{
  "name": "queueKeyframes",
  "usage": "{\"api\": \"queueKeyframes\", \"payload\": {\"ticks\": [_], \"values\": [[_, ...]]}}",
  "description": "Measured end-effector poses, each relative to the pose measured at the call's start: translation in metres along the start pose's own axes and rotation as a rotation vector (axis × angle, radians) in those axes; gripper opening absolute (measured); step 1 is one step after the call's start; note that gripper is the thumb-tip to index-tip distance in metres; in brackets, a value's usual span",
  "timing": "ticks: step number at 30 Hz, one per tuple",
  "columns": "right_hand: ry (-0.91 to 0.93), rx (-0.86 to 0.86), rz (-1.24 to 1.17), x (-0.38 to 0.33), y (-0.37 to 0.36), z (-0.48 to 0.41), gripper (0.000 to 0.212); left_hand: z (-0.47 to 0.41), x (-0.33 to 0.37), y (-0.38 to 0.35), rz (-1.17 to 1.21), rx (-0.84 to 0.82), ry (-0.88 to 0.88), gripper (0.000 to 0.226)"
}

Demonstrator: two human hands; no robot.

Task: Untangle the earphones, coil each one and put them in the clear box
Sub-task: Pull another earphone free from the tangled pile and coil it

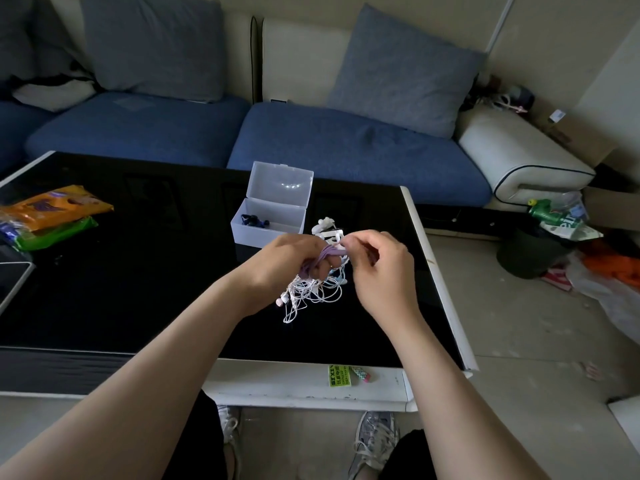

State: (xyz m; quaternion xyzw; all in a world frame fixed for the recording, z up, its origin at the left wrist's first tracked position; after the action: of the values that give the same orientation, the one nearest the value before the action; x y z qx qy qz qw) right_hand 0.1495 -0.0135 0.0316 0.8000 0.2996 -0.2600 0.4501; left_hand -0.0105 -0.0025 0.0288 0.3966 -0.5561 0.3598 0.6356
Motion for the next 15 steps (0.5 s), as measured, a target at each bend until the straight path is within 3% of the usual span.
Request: {"api": "queueKeyframes", "payload": {"ticks": [4,7,15], "values": [[-0.264,-0.153,-0.358,0.004,-0.014,0.004,0.027,-0.003,-0.004,-0.006,0.178,-0.024,-0.032,0.042],[-0.392,-0.192,-0.552,0.0,-0.021,0.009,0.032,-0.006,-0.006,-0.003,0.28,0.057,-0.028,0.04],[-0.276,-0.168,-0.544,-0.014,-0.023,0.008,0.026,-0.017,-0.01,0.001,0.583,0.231,0.052,0.033]]}}
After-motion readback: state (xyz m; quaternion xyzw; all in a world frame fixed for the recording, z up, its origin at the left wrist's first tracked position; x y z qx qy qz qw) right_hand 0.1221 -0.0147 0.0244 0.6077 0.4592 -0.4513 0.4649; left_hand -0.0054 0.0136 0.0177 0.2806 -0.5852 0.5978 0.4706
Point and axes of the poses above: each hand's wrist, its own z-axis away from the middle knuckle, its own y-axis out of the back of the hand, x = y × z, the point moved 8 cm from there along -z, towards the middle knuckle, and after that the axes turned 8 degrees about z, right-handed, at the moved point
